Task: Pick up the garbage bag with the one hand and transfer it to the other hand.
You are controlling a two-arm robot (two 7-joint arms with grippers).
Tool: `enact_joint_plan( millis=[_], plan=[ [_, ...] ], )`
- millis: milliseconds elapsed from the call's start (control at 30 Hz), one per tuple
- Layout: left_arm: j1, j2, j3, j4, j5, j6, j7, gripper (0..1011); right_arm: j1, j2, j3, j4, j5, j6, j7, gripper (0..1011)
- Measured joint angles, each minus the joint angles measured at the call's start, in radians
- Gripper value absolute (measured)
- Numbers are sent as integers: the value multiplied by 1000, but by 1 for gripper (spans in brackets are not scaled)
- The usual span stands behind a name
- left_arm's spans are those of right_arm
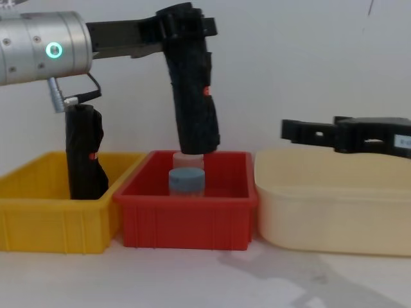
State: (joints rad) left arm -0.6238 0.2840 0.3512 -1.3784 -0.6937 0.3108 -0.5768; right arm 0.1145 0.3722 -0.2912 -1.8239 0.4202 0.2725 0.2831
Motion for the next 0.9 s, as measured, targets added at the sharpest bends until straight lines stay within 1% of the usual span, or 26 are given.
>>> enact_joint_plan(
  millis=[133,167,200,233,400,700,900],
  plan=[
    [-17,2,26,3,0,10,-27,553,29,4,-15,-9,28,63,28,1001],
    [-19,3,30,4,0,11,-31,553,39,5,-21,-11,39,88,38,1001],
    [-25,3,38,5,0,13,-39,553,39,5,-21,-11,39,88,38,1001],
    [-27,4,42,6,1,15,-45,553,49,5,-25,-13,47,108,45,1001],
    [-46,5,68,15,2,20,-73,553,83,3,-44,-17,75,170,65,1001],
    [-71,2,103,33,4,25,-108,553,130,-6,-72,-10,102,225,87,1001],
    [-86,0,121,45,3,27,-128,553,158,-11,-87,12,105,232,90,1001]
  ],
)
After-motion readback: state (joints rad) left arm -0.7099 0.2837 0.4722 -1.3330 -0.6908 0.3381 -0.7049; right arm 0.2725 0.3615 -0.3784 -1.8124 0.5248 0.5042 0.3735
